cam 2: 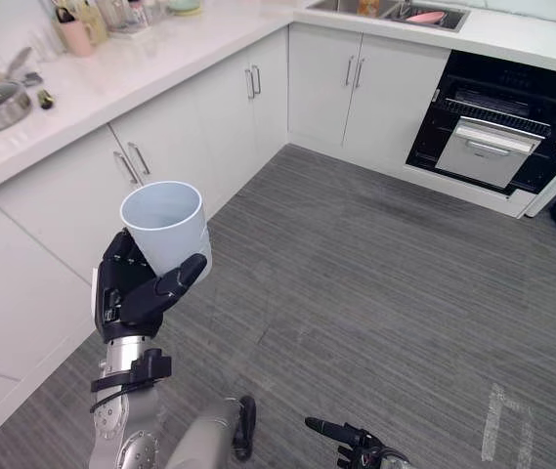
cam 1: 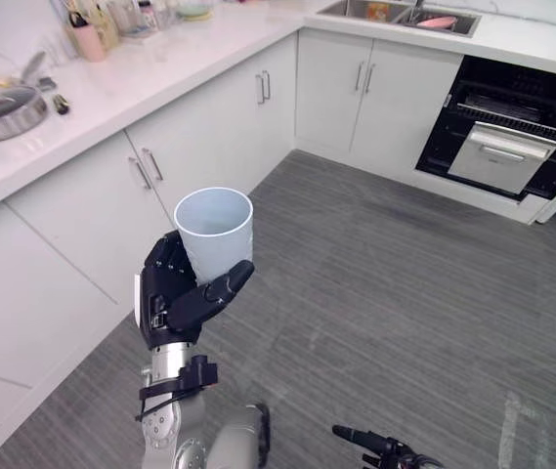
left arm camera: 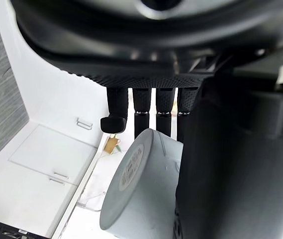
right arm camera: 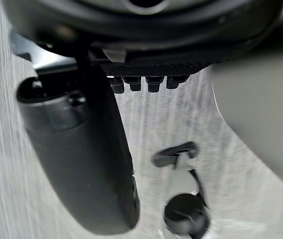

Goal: Walk over to the sink, pick up the cup, carry it to the dishwasher, place the cup inside the dishwasher, then close the dishwasher door

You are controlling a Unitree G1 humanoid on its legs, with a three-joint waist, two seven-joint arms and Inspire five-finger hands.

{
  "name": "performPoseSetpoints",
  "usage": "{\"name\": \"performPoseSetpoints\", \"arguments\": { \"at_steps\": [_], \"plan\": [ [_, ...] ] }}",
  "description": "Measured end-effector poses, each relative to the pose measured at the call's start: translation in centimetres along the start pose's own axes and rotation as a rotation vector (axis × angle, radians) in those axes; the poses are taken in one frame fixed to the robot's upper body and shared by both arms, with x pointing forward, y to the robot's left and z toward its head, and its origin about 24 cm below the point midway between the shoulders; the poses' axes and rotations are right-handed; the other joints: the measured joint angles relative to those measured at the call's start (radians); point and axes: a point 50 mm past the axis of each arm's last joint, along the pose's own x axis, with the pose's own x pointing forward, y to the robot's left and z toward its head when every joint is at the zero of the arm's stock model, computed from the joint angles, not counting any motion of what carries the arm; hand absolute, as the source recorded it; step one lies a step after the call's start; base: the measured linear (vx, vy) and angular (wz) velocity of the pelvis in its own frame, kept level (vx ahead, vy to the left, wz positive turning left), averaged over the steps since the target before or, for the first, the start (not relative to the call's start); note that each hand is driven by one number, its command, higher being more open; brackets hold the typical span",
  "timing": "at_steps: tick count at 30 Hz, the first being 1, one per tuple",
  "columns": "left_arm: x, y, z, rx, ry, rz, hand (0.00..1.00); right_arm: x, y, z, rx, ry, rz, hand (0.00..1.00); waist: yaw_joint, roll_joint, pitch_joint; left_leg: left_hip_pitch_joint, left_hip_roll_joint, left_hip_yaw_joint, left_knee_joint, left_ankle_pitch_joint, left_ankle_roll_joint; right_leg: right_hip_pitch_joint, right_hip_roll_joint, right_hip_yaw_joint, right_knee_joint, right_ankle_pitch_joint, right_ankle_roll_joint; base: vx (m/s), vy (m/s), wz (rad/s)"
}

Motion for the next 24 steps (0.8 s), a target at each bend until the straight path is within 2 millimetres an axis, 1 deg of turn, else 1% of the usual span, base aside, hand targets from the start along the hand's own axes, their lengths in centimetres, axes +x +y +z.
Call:
{"name": "performPoseSetpoints", "arguments": {
  "at_steps": [1,2,3,4,5,6,7,8,9,10,11,12,13,14,15,16,17,18,19,20,21,22,23,24],
  "plan": [
    [0.3,-0.3,0.0,0.003,0.009,-0.025,0.00,0.0,-0.2,-0.2,0.034,-0.001,-0.010,1.00,0.000,-0.015,-0.011,0.046,-0.019,0.021,-0.017,-0.034,0.012,-0.037,-0.040,-0.019,0.115,0.063,-0.016,0.47,0.217,-0.27],
    [0.5,-0.6,0.1,0.002,0.016,-0.045,0.00,0.0,-0.1,0.0,0.057,-0.017,-0.006,1.00,-0.004,-0.028,-0.019,0.109,-0.038,0.031,-0.072,-0.057,0.019,-0.104,-0.074,-0.030,0.256,0.180,-0.064,0.55,0.227,-0.33],
    [0.6,-0.8,0.0,0.006,0.024,-0.061,0.00,0.0,0.0,0.1,0.060,-0.030,0.001,1.00,-0.008,-0.031,-0.024,0.168,-0.042,0.032,-0.132,-0.064,0.022,-0.162,-0.052,0.006,0.371,0.222,-0.052,0.45,0.159,-0.29],
    [0.6,-0.8,0.0,0.014,0.029,-0.067,0.00,0.0,0.2,0.2,0.059,-0.039,0.012,1.00,-0.010,-0.024,-0.025,0.210,-0.041,0.031,-0.177,-0.060,0.020,-0.206,-0.022,0.019,0.442,0.205,-0.043,0.45,0.115,-0.27],
    [0.5,-1.0,-0.1,0.036,0.039,-0.075,0.00,0.0,0.6,0.2,0.061,-0.053,0.027,1.00,-0.020,-0.021,-0.042,0.300,-0.035,0.030,-0.287,-0.036,0.021,-0.280,0.040,0.001,0.518,0.153,-0.052,0.49,0.099,-0.21],
    [0.5,-1.4,-0.3,0.038,0.040,-0.089,0.00,0.0,1.0,0.3,0.061,-0.075,0.043,1.00,-0.035,-0.014,-0.058,0.383,-0.032,0.021,-0.399,0.001,0.016,-0.342,0.089,-0.064,0.514,0.095,-0.070,0.50,0.087,-0.11],
    [0.6,-1.7,-0.3,0.031,0.039,-0.099,0.00,-0.1,1.1,0.4,0.064,-0.089,0.050,1.00,-0.044,-0.010,-0.061,0.419,-0.029,0.018,-0.441,0.013,0.014,-0.375,0.108,-0.101,0.495,0.071,-0.085,0.53,0.045,0.11],
    [1.0,-2.3,-0.4,0.019,0.039,-0.124,0.00,-0.1,1.3,0.9,0.082,-0.125,0.056,1.00,-0.061,0.002,-0.061,0.477,-0.023,-0.001,-0.496,0.018,0.010,-0.437,0.137,-0.169,0.425,0.033,-0.127,0.55,0.005,0.27],
    [1.5,-2.9,-0.7,0.007,0.046,-0.150,0.00,-0.3,1.2,1.4,0.097,-0.159,0.053,1.00,-0.076,0.017,-0.054,0.530,-0.008,-0.015,-0.528,0.012,-0.002,-0.492,0.156,-0.228,0.330,0.022,-0.148,0.56,-0.013,0.31],
    [1.6,-3.2,-0.9,0.000,0.054,-0.160,0.00,-0.4,1.1,1.6,0.101,-0.174,0.046,1.00,-0.082,0.028,-0.047,0.557,0.002,-0.017,-0.535,0.004,-0.016,-0.518,0.163,-0.250,0.280,0.025,-0.153,0.57,-0.032,0.26],
    [1.7,-3.7,-1.1,-0.016,0.066,-0.174,0.00,-0.7,0.7,1.9,0.115,-0.198,0.024,1.00,-0.085,0.054,-0.033,0.609,0.031,-0.015,-0.531,-0.020,-0.055,-0.559,0.180,-0.276,0.150,0.054,-0.153,0.58,-0.057,0.24],
    [1.5,-4.2,-1.3,-0.028,0.074,-0.196,0.00,-0.7,0.1,1.2,0.115,-0.183,-0.009,1.00,-0.089,0.079,-0.022,0.658,0.066,-0.009,-0.514,-0.047,-0.096,-0.582,0.203,-0.274,-0.011,0.133,-0.141,0.58,-0.075,0.27],
    [1.4,-4.3,-1.4,-0.029,0.078,-0.210,0.00,-0.8,-0.1,0.6,0.120,-0.172,-0.022,1.00,-0.089,0.082,-0.021,0.678,0.073,-0.002,-0.502,-0.061,-0.116,-0.586,0.213,-0.271,-0.085,0.184,-0.135,0.75,-0.135,0.26],
    [0.8,-4.3,-1.3,-0.032,0.079,-0.215,0.00,-0.9,-0.7,-0.5,0.095,-0.142,-0.054,1.00,-0.088,0.067,-0.028,0.722,0.069,0.026,-0.460,-0.099,-0.156,-0.604,0.203,-0.264,-0.146,0.297,-0.168,0.82,-0.213,0.12],
    [0.1,-3.9,-1.2,-0.028,0.072,-0.196,0.00,-1.0,-1.0,-1.5,0.095,-0.117,-0.060,1.00,-0.093,0.035,-0.045,0.764,0.070,0.043,-0.396,-0.147,-0.194,-0.610,0.184,-0.251,-0.101,0.456,-0.282,0.70,-0.188,0.04],
    [-0.1,-3.9,-1.4,-0.029,0.075,-0.185,0.00,-1.2,-1.6,-1.0,0.092,-0.131,-0.069,1.00,-0.100,0.060,-0.044,0.784,0.089,0.045,-0.366,-0.167,-0.193,-0.625,0.186,-0.256,-0.008,0.410,-0.275,0.71,-0.245,-0.03],
    [-0.2,-4.1,-1.5,-0.040,0.073,-0.170,0.00,-1.5,-2.0,0.0,0.037,-0.157,-0.089,1.00,-0.110,0.096,-0.052,0.784,0.134,0.059,-0.310,-0.169,-0.187,-0.649,0.206,-0.268,0.092,0.310,-0.275,0.54,-0.184,-0.03],
    [-0.1,-4.4,-1.4,-0.038,0.066,-0.179,0.00,-1.6,-2.1,0.2,0.020,-0.163,-0.097,1.00,-0.111,0.107,-0.052,0.779,0.149,0.070,-0.280,-0.160,-0.177,-0.655,0.216,-0.271,0.128,0.264,-0.268,0.80,-0.291,-0.14],
    [0.0,-4.6,-1.2,-0.037,0.048,-0.187,0.00,-1.6,-2.0,0.3,0.017,-0.164,-0.100,1.00,-0.111,0.116,-0.053,0.762,0.181,0.078,-0.191,-0.122,-0.161,-0.657,0.240,-0.277,0.185,0.187,-0.274,0.52,-0.210,-0.27],
    [0.0,-4.6,-1.1,-0.038,0.044,-0.189,0.00,-1.7,-1.9,0.3,0.010,-0.163,-0.102,1.00,-0.110,0.121,-0.054,0.729,0.212,0.077,-0.085,-0.060,-0.149,-0.639,0.268,-0.279,0.200,0.140,-0.284,0.65,-0.277,-0.40],
    [0.0,-4.6,-1.1,-0.036,0.040,-0.188,0.00,-1.8,-1.9,0.3,0.002,-0.163,-0.107,1.00,-0.103,0.130,-0.049,0.678,0.249,0.072,0.052,0.057,-0.129,-0.599,0.292,-0.291,0.198,0.091,-0.294,0.62,-0.243,-0.38],
    [-0.1,-4.7,-1.1,-0.037,0.041,-0.192,0.00,-2.0,-2.1,0.2,-0.004,-0.168,-0.117,1.00,-0.103,0.135,-0.046,0.571,0.297,0.042,0.260,0.254,-0.118,-0.536,0.304,-0.331,0.173,0.048,-0.288,0.71,-0.266,-0.27],
    [-0.1,-4.7,-1.0,-0.039,0.036,-0.202,0.00,-2.1,-2.1,0.0,-0.010,-0.167,-0.120,1.00,-0.101,0.136,-0.045,0.458,0.314,0.018,0.447,0.245,-0.096,-0.491,0.337,-0.325,0.139,0.043,-0.296,0.55,-0.211,-0.19],
    [-0.2,-4.8,-1.0,-0.048,0.033,-0.201,0.00,-2.2,-2.2,-0.1,-0.014,-0.163,-0.126,1.00,-0.094,0.137,-0.043,0.358,0.318,0.011,0.577,0.203,-0.071,-0.434,0.365,-0.320,0.089,0.037,-0.301,0.53,-0.227,-0.24]
  ]
}}
